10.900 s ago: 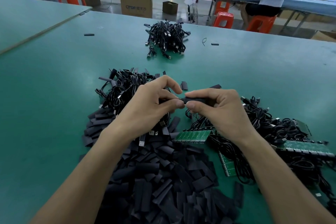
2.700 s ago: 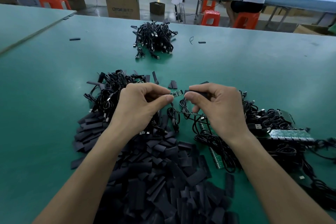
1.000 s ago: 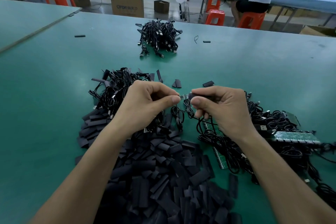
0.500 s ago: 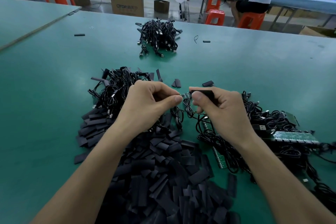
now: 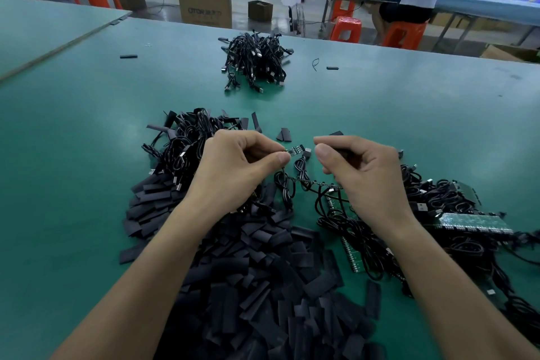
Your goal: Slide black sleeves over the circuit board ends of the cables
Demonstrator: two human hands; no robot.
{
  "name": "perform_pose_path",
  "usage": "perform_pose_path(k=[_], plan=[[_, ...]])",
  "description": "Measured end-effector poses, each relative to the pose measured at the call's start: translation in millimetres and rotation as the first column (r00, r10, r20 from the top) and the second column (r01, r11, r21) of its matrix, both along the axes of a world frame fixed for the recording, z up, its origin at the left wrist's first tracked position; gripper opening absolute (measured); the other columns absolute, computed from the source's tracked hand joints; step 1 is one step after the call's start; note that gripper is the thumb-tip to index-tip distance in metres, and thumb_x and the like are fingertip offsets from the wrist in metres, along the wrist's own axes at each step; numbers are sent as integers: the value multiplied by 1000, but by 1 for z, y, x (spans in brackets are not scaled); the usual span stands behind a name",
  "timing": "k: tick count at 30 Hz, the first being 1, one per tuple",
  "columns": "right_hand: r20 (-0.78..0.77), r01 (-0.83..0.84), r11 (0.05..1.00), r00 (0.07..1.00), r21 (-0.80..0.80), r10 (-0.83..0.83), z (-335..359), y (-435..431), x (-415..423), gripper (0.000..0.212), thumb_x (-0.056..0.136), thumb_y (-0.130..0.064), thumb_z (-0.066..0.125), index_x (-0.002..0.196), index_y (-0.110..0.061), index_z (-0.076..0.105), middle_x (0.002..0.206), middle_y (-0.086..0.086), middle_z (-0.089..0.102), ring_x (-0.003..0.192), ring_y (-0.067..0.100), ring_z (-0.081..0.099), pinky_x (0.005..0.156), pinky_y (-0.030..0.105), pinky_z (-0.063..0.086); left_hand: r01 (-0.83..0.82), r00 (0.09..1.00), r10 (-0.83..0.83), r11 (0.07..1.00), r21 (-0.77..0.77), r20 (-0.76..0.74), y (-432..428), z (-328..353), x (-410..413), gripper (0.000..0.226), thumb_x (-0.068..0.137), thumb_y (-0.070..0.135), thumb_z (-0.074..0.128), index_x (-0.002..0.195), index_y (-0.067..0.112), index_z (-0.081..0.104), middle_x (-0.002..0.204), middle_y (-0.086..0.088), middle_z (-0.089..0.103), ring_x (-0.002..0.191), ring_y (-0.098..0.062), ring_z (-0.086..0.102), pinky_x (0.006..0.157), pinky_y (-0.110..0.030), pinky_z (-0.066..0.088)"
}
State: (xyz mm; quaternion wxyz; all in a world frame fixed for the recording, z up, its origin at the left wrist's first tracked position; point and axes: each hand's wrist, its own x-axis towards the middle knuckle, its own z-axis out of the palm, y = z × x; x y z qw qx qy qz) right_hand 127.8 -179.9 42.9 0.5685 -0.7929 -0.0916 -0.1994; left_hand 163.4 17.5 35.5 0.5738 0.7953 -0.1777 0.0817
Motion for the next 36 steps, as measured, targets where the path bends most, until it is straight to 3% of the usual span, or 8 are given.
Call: perform_pose_path(k=[3, 9, 14, 20, 26, 32, 36], plan=[[-10, -19, 1000, 1000, 14, 19, -2, 2, 0, 19, 87, -22, 74, 101, -35, 72, 76, -18, 74, 69, 0, 68, 67, 10, 49, -8, 1000, 8, 1000, 9, 1, 0, 0, -1, 5, 81, 26, 83, 82, 27, 78, 72, 13, 74, 65, 0, 68, 62, -13, 51], [47, 90, 995, 995, 46, -92, -4, 2, -1, 27, 84, -21, 77, 105, -36, 71, 78, -7, 74, 63, 9, 69, 65, 17, 52, -10, 1000, 10, 1000, 5, -9, -1, 1, -2, 5, 81, 27, 83, 84, 26, 78, 73, 14, 74, 64, 1, 68, 62, -11, 50], [70, 124, 991, 989, 49, -127, -4, 3, -1, 20, 82, -19, 81, 93, -34, 72, 77, -12, 74, 62, 10, 71, 62, 14, 50, -17, 1000, 17, 1000, 9, -4, -1, 0, -2, 6, 81, 26, 83, 84, 25, 78, 73, 14, 74, 65, 1, 68, 62, -12, 50], [11, 62, 998, 998, -34, -61, -5, 6, 1, 32, 72, -27, 86, 96, -42, 71, 88, -20, 75, 83, 2, 73, 80, 19, 56, -15, 1000, 15, 1000, 11, 0, -1, 0, -2, 6, 81, 26, 83, 84, 26, 78, 71, 15, 74, 64, 3, 67, 61, -10, 48], [39, 89, 996, 995, 30, -91, -5, 9, 0, 24, 76, -20, 83, 93, -33, 73, 79, -13, 76, 69, 6, 73, 65, 14, 54, -15, 1000, 15, 1000, -1, -12, -1, 0, -2, 7, 81, 26, 83, 86, 24, 78, 73, 12, 75, 65, 1, 69, 62, -12, 50], [39, 121, 992, 992, 34, -122, -2, 12, -2, 21, 71, -32, 83, 89, -38, 73, 81, -14, 76, 75, 7, 74, 70, 23, 59, -6, 1000, 6, 1000, -19, -16, -3, 0, -2, 6, 81, 25, 83, 85, 24, 78, 73, 11, 75, 65, -1, 69, 62, -14, 51], [30, 116, 993, 993, 5, -116, -2, 12, -1, 28, 68, -34, 84, 92, -41, 71, 83, -21, 75, 75, 2, 73, 72, 18, 58, 12, 1000, -12, 1000, -24, -17, -3, 0, -1, 6, 82, 25, 82, 86, 23, 79, 73, 11, 75, 66, 0, 68, 62, -13, 50]])
